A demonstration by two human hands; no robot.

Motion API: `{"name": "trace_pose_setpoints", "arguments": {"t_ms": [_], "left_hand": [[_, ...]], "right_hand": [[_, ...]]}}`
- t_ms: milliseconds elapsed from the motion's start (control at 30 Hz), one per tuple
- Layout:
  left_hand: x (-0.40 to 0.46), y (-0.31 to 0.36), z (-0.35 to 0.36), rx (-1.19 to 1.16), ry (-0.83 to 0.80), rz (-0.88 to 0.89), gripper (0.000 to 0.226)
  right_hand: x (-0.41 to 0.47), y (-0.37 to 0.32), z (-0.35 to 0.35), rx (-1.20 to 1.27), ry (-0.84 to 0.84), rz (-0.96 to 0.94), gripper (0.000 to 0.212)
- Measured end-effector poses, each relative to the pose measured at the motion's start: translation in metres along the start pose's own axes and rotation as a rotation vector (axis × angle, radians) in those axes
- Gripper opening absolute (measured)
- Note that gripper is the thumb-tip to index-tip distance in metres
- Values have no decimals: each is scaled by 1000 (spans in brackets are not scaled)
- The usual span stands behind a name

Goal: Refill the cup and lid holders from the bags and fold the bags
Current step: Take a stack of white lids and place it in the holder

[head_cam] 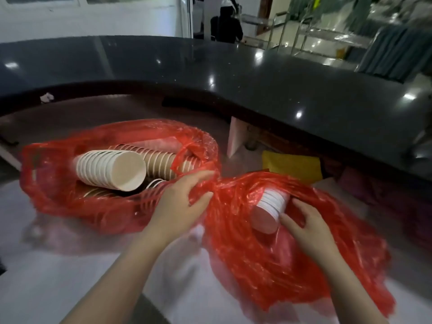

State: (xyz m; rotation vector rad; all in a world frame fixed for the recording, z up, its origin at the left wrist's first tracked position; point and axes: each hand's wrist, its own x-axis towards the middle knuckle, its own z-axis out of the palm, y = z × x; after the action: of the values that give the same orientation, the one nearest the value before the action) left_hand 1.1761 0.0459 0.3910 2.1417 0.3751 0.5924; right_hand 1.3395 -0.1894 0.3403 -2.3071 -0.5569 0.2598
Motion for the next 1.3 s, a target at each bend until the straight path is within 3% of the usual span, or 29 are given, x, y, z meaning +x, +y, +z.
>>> {"name": "trace_pose_setpoints", "arguments": {"t_ms": [67,167,300,433,633,800,867,967,1033,1200,1300], "left_hand": [[8,8,22,29,-68,47,37],[15,16,56,134,-207,91,36],[22,10,91,326,-379,85,74],[33,-2,106,403,-463,18,103],[44,-11,115,425,-517,-32,104],[44,-17,119,353,-490,-66,82],[44,-17,120,375,-476,-69,80],[44,-16,125,428,-460,-105,91],[42,-15,127,461,-443,-143,99],[39,-12,128,502,-360,-148,91],[42,-10,128,509,-352,-112,82]], "right_hand": [[13,5,-5,-26,13,1,49],[30,5,-15,-98,115,-144,30],[49,-4,-21,-83,178,-253,22],[75,-1,-16,-106,124,-297,26],[106,8,-1,4,-138,-189,43],[104,13,0,116,-55,-194,38],[96,13,-1,136,-115,-199,50],[78,9,-2,127,-347,-209,99],[66,9,-1,50,-461,-237,121],[42,13,2,-22,-490,-265,130],[39,10,8,-65,-379,-278,113]]}}
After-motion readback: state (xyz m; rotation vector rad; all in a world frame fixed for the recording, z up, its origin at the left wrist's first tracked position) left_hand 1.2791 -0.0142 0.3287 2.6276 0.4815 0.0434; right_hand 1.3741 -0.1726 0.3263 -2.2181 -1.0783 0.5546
